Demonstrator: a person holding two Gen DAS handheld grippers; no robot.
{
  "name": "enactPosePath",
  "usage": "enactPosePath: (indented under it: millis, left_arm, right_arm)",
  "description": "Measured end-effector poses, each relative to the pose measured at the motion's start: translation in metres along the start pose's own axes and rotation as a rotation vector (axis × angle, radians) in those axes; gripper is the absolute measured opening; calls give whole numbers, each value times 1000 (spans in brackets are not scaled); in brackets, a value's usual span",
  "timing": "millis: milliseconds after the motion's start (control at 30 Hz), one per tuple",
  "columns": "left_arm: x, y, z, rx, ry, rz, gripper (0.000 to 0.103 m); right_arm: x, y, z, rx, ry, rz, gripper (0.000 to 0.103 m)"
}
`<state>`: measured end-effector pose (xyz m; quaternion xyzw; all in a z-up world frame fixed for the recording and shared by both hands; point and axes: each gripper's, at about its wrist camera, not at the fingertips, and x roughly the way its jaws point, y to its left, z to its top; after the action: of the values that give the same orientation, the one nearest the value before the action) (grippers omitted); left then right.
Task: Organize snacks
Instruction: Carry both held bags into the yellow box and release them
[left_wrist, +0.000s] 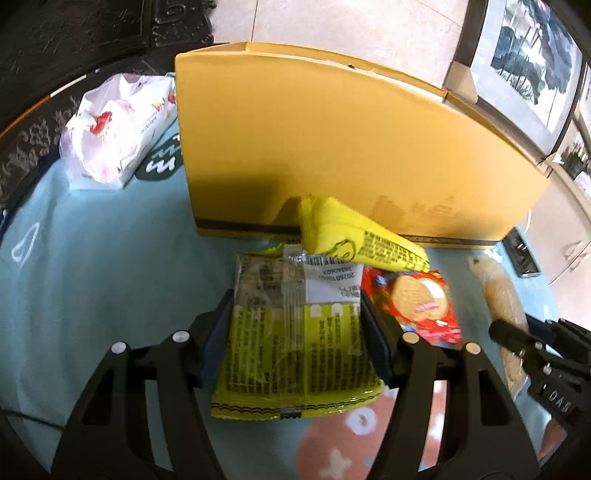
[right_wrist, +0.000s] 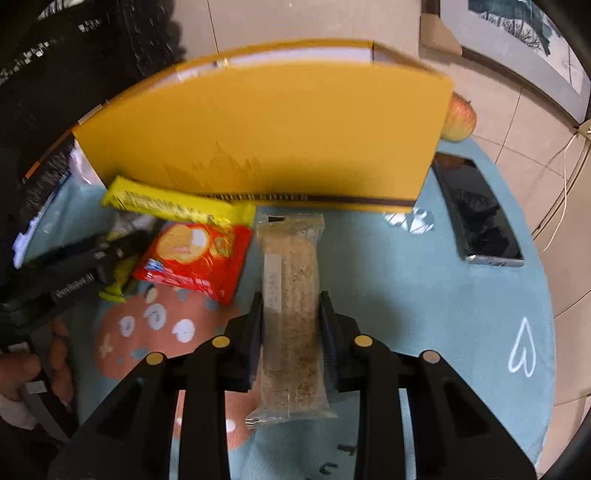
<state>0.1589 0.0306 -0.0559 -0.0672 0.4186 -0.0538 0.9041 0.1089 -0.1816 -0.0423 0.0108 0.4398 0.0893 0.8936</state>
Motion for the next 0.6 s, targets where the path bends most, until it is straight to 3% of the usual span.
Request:
enactPosePath:
  millis: [133,333,600]
  left_arm:
    - [-28,-8,-8,17,-44,-51,65]
    - [-61,1,-13,-11,-87,-44,65]
    - [-107,-8,12,-4,-200,-37,65]
  right_arm:
    - [-24,-3,3,23,-59,32,29]
    - [-40,-5,6,42,-111,85,29]
    - [-66,-11,26,41,-200,135,29]
